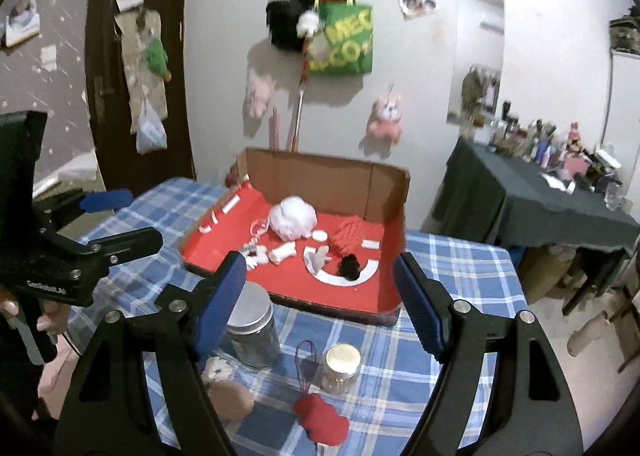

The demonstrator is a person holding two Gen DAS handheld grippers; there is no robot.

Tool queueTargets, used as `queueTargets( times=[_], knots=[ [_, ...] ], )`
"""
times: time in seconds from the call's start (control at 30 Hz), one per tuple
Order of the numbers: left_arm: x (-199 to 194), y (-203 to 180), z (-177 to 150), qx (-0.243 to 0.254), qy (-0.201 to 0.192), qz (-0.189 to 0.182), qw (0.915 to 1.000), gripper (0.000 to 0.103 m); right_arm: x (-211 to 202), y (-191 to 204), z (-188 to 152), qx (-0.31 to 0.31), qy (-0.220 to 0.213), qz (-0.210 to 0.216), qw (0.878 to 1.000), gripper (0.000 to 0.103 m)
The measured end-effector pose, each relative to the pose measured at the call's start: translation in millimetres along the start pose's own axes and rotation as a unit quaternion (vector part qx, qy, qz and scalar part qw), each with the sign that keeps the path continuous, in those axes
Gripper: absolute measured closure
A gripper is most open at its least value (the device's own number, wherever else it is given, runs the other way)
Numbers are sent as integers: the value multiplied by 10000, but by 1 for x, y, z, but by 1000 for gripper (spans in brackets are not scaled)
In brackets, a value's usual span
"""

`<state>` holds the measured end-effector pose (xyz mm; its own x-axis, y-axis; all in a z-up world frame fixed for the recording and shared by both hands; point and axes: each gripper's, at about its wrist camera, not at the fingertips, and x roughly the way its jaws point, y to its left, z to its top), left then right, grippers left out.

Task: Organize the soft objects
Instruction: 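Withdraw both tools from the box toward the remaining items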

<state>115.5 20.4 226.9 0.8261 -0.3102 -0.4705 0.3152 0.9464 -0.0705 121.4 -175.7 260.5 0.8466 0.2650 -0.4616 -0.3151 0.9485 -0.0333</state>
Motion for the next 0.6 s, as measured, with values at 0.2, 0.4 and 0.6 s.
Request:
queueTargets(
  times=[0.2, 0.4, 0.6],
  knots=[
    [-26, -13, -28, 9, -460, 101, 9989, 0, -38, 18, -28, -194, -467, -412, 9979, 27],
    [-34, -14, -61, -248, -569, 93, 9980, 0, -54, 38, -60, -265, -844, -746, 9933, 9],
    [-30, -15, -93, -318, -496, 346, 9977, 0, -42, 47, -95, -177, -663, -570, 9960, 9]
  ],
)
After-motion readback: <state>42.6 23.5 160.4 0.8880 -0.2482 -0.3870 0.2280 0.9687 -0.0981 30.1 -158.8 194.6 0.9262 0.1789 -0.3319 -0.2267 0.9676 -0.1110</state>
